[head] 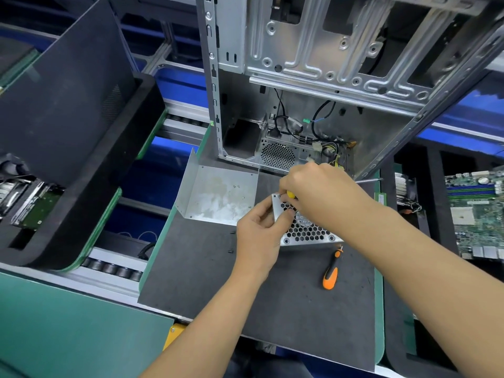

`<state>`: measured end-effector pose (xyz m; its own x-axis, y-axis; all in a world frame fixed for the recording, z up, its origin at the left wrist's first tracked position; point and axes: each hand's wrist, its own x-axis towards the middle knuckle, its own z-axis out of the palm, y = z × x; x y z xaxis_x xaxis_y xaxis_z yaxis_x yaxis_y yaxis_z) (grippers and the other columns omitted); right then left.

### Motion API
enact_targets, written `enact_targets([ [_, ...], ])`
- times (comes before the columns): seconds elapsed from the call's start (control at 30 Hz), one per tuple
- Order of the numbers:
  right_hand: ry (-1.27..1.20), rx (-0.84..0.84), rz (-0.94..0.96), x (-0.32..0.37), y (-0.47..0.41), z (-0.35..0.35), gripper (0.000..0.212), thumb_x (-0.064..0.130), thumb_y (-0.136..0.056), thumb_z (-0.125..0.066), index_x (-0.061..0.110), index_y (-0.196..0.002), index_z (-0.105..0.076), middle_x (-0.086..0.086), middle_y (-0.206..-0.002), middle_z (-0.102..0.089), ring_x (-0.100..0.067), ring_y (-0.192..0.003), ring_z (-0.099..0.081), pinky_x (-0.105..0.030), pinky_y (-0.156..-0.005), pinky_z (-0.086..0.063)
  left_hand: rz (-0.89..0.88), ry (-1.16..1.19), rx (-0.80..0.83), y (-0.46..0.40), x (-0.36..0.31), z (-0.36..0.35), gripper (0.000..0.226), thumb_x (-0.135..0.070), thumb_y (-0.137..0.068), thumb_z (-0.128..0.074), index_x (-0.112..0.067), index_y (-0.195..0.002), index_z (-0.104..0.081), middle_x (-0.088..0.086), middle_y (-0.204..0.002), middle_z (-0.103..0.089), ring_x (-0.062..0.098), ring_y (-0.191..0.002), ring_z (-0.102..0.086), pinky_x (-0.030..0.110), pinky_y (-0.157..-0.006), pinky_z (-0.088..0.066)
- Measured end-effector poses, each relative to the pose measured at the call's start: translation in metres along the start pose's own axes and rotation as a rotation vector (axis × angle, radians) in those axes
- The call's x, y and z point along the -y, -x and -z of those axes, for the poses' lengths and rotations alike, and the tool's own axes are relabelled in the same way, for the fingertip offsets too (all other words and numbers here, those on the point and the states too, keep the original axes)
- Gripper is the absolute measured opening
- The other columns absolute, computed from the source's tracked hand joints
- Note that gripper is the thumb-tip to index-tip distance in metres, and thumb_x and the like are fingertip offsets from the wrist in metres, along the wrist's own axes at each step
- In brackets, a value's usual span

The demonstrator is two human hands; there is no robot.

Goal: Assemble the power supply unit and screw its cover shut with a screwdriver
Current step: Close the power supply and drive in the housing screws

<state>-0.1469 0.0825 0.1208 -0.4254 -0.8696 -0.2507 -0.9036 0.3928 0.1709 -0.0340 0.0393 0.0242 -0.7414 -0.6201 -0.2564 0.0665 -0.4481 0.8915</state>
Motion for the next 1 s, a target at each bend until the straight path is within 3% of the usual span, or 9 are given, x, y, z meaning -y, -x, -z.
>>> enact_targets([
  [0.07, 0.004, -0.041, 0.017, -0.001, 0.003, -0.004, 0.016, 0.018, -0.095, -0.062, 0.025, -0.109, -0.065, 0.003, -0.100, -0.059, -0.025, -0.079, -0.059, -0.032, -0.059, -0.036, 0.007, 0.025, -0.015, -0.001, 0.000, 0.000, 0.045, 0.001, -0.087, -0.072, -0.040, -0.107, -0.075, -0.011, -0.106, -0.076, 0.003, -0.103, -0.070, 0.012, -0.078, -0.053],
  [0.17, -0.020, -0.100, 0.045, -0.004, 0.009, -0.011, 0.022, 0.021, -0.098, -0.057, 0.031, -0.116, -0.063, 0.007, -0.100, -0.057, -0.025, -0.081, -0.063, -0.031, -0.057, -0.037, 0.005, 0.010, -0.018, -0.001, 0.001, 0.001, 0.050, 0.001, -0.087, -0.071, -0.023, -0.131, -0.062, -0.007, -0.108, -0.076, 0.006, -0.104, -0.070, 0.013, -0.079, -0.053],
  [0.3, -0.086, -0.154, 0.053, -0.009, 0.013, -0.019, 0.023, 0.032, -0.102, -0.053, 0.033, -0.124, -0.059, 0.009, -0.105, -0.058, -0.024, -0.088, -0.065, -0.036, -0.065, -0.052, -0.006, -0.013, 0.005, -0.001, 0.000, 0.001, 0.045, 0.000, -0.089, -0.069, -0.024, -0.127, -0.064, 0.005, -0.109, -0.075, 0.014, -0.104, -0.071, 0.018, -0.080, -0.054],
  [0.43, -0.253, -0.217, 0.036, -0.015, 0.018, -0.020, 0.032, 0.038, -0.099, -0.055, 0.022, -0.126, -0.058, 0.002, -0.107, -0.063, -0.027, -0.093, -0.064, -0.041, -0.073, -0.053, -0.010, -0.023, 0.005, 0.001, -0.001, 0.002, 0.046, -0.006, -0.089, -0.070, -0.035, -0.124, -0.065, 0.009, -0.117, -0.072, 0.013, -0.110, -0.069, 0.018, -0.081, -0.054],
  [0.5, -0.438, -0.410, 0.034, -0.021, 0.024, -0.014, 0.031, 0.038, -0.095, -0.062, 0.017, -0.117, -0.065, 0.000, -0.099, -0.067, -0.022, -0.087, -0.065, -0.039, -0.075, -0.053, -0.020, -0.052, 0.021, 0.001, -0.001, 0.003, 0.045, -0.011, -0.089, -0.071, -0.043, -0.120, -0.065, 0.008, -0.125, -0.069, 0.015, -0.118, -0.065, 0.021, -0.085, -0.055],
  [0.57, -0.678, -0.701, -0.023, -0.029, 0.029, -0.005, 0.026, 0.038, -0.094, -0.064, 0.013, -0.089, -0.070, -0.001, -0.077, -0.066, -0.015, -0.070, -0.059, -0.029, -0.066, -0.048, -0.027, -0.079, 0.042, 0.001, -0.001, 0.004, 0.044, -0.012, -0.091, -0.071, -0.046, -0.119, -0.065, 0.007, -0.130, -0.066, 0.018, -0.123, -0.062, 0.024, -0.090, -0.055],
  [0.67, -1.308, -0.942, -0.162, -0.036, 0.032, 0.013, 0.046, 0.042, -0.098, -0.055, 0.018, -0.059, -0.053, -0.004, -0.055, -0.050, -0.018, -0.049, -0.043, -0.027, -0.051, -0.035, -0.045, -0.097, 0.053, 0.001, 0.001, 0.005, 0.040, -0.009, -0.092, -0.070, -0.040, -0.116, -0.069, 0.000, -0.117, -0.070, 0.011, -0.106, -0.069, 0.019, -0.081, -0.054],
  [0.8, -2.014, -0.988, -0.237, -0.035, 0.025, 0.020, 0.047, 0.029, -0.098, -0.049, 0.019, -0.052, -0.043, -0.001, -0.051, -0.042, -0.016, -0.040, -0.028, -0.025, -0.048, -0.025, -0.053, -0.092, 0.051, 0.001, 0.001, 0.005, 0.035, -0.003, -0.091, -0.069, -0.031, -0.111, -0.072, -0.012, -0.095, -0.072, 0.005, -0.087, -0.069, 0.015, -0.075, -0.052],
  [1.0, -2.256, -0.996, -0.304, -0.020, 0.018, 0.012, 0.047, 0.022, -0.097, -0.045, 0.018, -0.051, -0.041, 0.000, -0.049, -0.041, -0.014, -0.038, -0.026, -0.025, -0.047, -0.026, -0.061, -0.081, 0.042, 0.001, 0.001, 0.004, 0.036, -0.002, -0.091, -0.069, -0.032, -0.111, -0.072, -0.010, -0.096, -0.075, 0.005, -0.089, -0.071, 0.015, -0.074, -0.052],
])
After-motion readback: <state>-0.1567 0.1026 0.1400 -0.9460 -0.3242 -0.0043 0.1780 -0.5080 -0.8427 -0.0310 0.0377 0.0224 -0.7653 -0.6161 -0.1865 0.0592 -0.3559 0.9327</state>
